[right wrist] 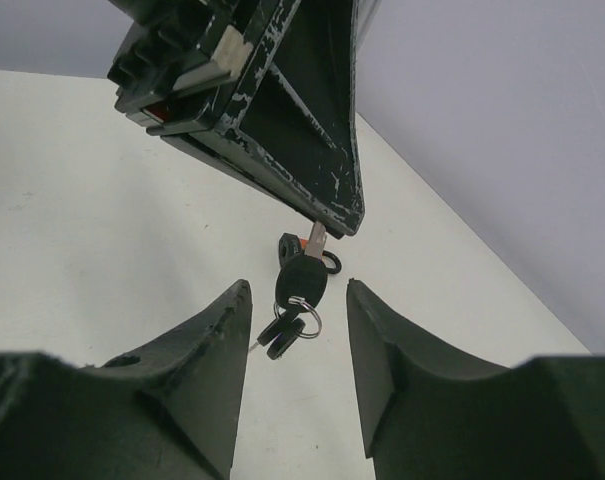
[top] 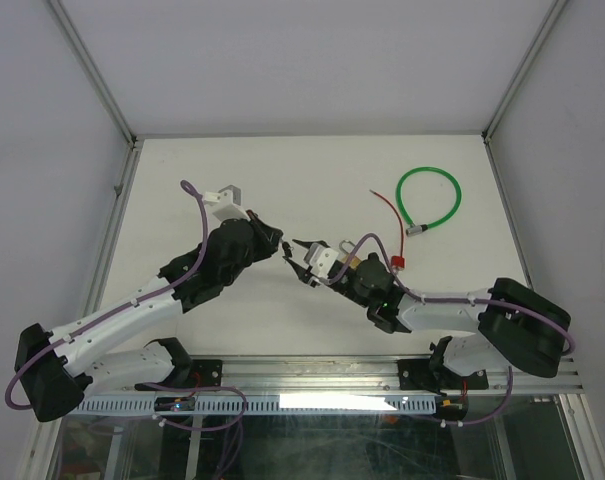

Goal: Unlock with the key

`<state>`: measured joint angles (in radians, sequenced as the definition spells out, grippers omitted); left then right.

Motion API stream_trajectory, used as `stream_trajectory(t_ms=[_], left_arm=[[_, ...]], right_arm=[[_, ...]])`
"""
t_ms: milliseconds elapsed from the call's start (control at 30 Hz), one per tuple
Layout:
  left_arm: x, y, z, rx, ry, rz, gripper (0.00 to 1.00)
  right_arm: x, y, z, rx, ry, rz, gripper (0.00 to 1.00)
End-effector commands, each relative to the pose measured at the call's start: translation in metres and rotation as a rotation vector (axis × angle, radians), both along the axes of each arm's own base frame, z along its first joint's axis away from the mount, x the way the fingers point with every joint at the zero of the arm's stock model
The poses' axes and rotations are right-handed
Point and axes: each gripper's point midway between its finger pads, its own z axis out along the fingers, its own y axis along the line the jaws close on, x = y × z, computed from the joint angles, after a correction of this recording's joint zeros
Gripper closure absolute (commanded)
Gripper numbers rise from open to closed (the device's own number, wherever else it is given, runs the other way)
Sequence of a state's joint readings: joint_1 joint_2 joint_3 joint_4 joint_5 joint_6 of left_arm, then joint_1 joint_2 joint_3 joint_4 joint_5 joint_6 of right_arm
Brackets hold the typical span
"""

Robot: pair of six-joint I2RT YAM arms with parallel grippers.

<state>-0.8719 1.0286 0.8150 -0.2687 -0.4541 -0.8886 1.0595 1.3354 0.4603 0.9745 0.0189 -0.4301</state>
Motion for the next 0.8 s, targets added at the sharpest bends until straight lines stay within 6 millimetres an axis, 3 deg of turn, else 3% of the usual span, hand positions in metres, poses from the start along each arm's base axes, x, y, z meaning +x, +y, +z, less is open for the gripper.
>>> stream_trajectory(t_ms=[0, 267, 467, 667, 767], left_arm=[[0.006, -0.003, 0.03, -0.049, -0.065, 0.029, 1.0], [0.005, -0.007, 0.028, -0.059, -0.056, 0.022, 1.0], [0.005, -0.009, 0.027, -0.061, -0.053, 0.015, 1.0], [0.004, -0.013, 0.027, -0.101, -0.035, 0.015, 1.0], [0.002, -0.015, 0.029, -0.112, -0.029, 0.005, 0.95]], right_arm=[[0.005, 0.004, 0.037, 0.101, -0.105, -0.027, 0.56], [0.005, 0.012, 0.026, 0.091, -0.095, -0.025, 0.62], [0.016, 0.011, 0.016, 0.073, -0.089, -0.092, 0.7], [0.024, 0.004, 0.014, 0.108, -0.077, -0.149, 0.82], [0.027, 0.003, 0.01, 0.122, -0.053, -0.167, 0.9]])
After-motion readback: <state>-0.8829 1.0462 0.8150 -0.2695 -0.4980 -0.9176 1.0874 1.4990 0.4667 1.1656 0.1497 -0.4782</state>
